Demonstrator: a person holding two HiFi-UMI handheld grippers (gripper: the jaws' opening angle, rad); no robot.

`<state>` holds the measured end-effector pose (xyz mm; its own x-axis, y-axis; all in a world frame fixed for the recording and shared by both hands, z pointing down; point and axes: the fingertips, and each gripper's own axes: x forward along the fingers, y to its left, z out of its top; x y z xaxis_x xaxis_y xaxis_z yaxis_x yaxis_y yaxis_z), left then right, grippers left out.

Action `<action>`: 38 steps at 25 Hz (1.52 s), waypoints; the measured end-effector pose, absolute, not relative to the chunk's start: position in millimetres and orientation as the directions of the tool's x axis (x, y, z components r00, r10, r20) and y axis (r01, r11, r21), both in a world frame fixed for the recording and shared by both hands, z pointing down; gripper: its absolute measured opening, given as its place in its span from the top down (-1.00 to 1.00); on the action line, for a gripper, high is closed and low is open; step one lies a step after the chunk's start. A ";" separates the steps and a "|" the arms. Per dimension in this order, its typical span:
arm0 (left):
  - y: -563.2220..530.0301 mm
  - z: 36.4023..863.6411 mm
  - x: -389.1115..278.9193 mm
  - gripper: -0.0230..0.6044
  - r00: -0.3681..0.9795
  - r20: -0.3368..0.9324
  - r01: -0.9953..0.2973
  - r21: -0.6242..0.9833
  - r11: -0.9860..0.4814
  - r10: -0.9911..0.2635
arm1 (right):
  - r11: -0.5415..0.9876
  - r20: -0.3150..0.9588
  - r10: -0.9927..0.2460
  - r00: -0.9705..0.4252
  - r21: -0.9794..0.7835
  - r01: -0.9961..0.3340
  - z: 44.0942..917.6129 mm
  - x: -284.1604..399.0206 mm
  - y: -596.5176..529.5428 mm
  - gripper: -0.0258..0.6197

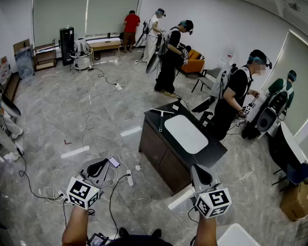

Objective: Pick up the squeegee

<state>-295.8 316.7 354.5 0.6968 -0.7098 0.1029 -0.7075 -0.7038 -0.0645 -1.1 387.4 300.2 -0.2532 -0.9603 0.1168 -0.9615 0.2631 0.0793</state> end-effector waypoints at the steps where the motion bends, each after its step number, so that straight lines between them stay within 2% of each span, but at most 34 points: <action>1: 315.5 355.1 -295.4 0.91 0.697 0.103 -0.707 -0.063 -0.704 -0.710 | 0.265 0.118 -0.960 -0.254 0.080 -0.961 300.8 -1.7 385.9 0.90; 18: 292.8 372.1 -275.9 0.91 0.705 0.116 -0.701 -0.040 -0.712 -0.700 | 0.270 0.116 -0.958 -0.261 0.066 -0.961 308.5 2.9 352.8 0.90; 28: 244.6 379.7 -210.6 0.91 0.670 0.167 -0.726 -0.058 -0.685 -0.724 | 0.333 0.105 -0.936 -0.337 -0.050 -0.942 328.3 66.6 275.5 0.89; 38: 197.5 395.2 -146.7 0.91 0.619 0.185 -0.771 -0.039 -0.635 -0.763 | 0.401 0.120 -0.906 -0.406 -0.067 -0.914 348.3 133.6 199.2 0.89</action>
<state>-146.7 197.5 395.2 0.6193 -0.7631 0.1848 -0.7713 -0.6353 -0.0388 133.6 199.2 348.3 -0.4060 -0.9059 0.1201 -0.9138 0.4007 -0.0670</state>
